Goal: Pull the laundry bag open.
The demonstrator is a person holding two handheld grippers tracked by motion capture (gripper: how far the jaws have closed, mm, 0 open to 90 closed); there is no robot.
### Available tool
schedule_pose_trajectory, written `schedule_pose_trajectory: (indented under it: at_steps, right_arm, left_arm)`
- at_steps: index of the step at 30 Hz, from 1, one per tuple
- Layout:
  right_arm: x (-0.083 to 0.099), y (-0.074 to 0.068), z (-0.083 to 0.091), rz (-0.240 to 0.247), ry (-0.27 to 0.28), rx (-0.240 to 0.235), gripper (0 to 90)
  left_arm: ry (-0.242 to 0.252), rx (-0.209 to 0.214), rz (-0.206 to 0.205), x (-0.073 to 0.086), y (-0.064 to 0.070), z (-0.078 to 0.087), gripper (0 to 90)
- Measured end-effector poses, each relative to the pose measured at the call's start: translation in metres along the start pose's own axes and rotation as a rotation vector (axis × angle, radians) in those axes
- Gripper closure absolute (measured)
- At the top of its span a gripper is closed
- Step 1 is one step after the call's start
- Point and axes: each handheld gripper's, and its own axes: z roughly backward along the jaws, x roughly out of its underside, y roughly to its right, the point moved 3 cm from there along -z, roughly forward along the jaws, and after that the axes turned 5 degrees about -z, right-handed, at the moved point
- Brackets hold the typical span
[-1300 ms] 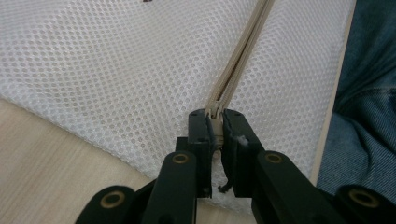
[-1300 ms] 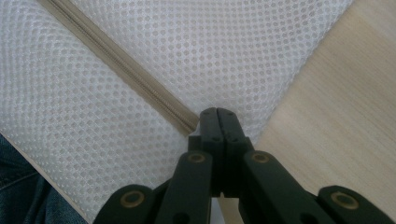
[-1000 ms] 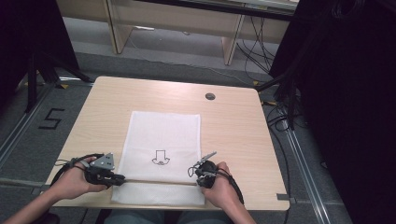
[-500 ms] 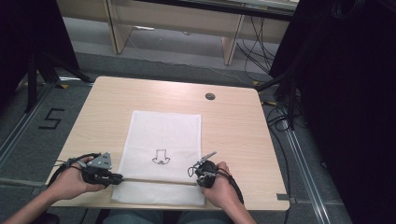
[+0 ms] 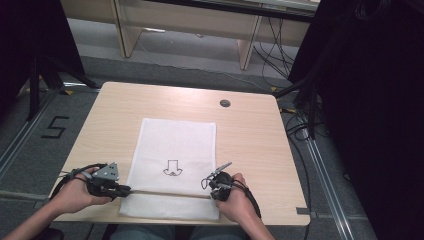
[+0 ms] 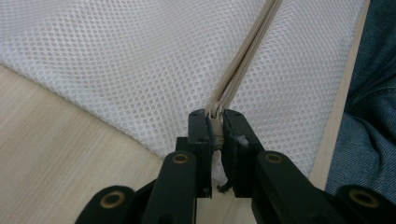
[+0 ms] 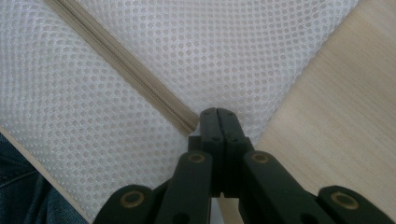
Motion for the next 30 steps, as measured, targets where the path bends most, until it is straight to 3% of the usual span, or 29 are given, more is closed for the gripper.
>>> schedule_pose_trajectory:
  at_steps: [2, 3, 4, 5, 6, 7, 12, 14, 23, 25, 26, 30]
  right_arm:
    - [0.0006, -0.0009, 0.0005, -0.025, -0.015, 0.006, 90.0]
    - [0.0005, -0.0009, -0.0002, -0.024, -0.009, -0.013, 90.0]
    - [-0.0005, 0.0007, -0.0002, 0.017, 0.018, 0.009, 90.0]
    - [0.0002, -0.0010, 0.0003, -0.010, 0.003, 0.008, 90.0]
    - [0.0001, -0.0007, 0.0002, -0.006, 0.005, 0.008, 90.0]
    - [-0.0005, 0.0008, -0.0002, 0.017, 0.018, 0.009, 90.0]
    - [-0.0006, 0.0011, -0.0001, 0.014, 0.016, 0.011, 90.0]
    - [-0.0005, 0.0008, -0.0001, 0.014, 0.017, 0.010, 90.0]
    - [-0.0001, 0.0007, 0.0002, 0.009, 0.014, 0.006, 90.0]
    - [-0.0004, 0.0015, 0.0002, 0.014, 0.016, 0.006, 90.0]
    - [0.0002, 0.0004, 0.0008, -0.006, 0.003, 0.005, 90.0]
    - [-0.0007, 0.0010, -0.0002, 0.020, 0.017, 0.010, 90.0]
  left_arm:
    - [0.000, 0.005, 0.012, 0.0006, -0.0003, 0.0001, 81.6]
    - [0.005, 0.008, 0.017, 0.0004, 0.0002, 0.0004, 81.6]
    - [0.012, 0.010, 0.024, 0.0002, 0.0007, 0.0003, 81.6]
    - [0.013, 0.005, 0.025, 0.0003, 0.0007, 0.0006, 81.6]
    - [0.012, 0.008, 0.026, 0.0003, 0.0009, 0.0006, 81.6]
    - [-0.004, 0.006, 0.002, 0.0008, 0.0000, 0.0009, 81.6]
    - [-0.002, 0.001, 0.000, 0.0003, 0.0000, 0.0020, 81.6]
    - [0.004, 0.007, 0.017, 0.0006, 0.0003, 0.0019, 81.6]
    - [-0.016, -0.006, 0.007, 0.0019, -0.0016, 0.0048, 81.6]
    - [0.009, -0.010, 0.027, 0.0021, -0.0005, 0.0045, 81.6]
    - [0.004, -0.014, 0.006, 0.0021, -0.0017, 0.0053, 81.6]
    - [0.007, -0.016, 0.025, 0.0028, -0.0031, 0.0061, 81.6]
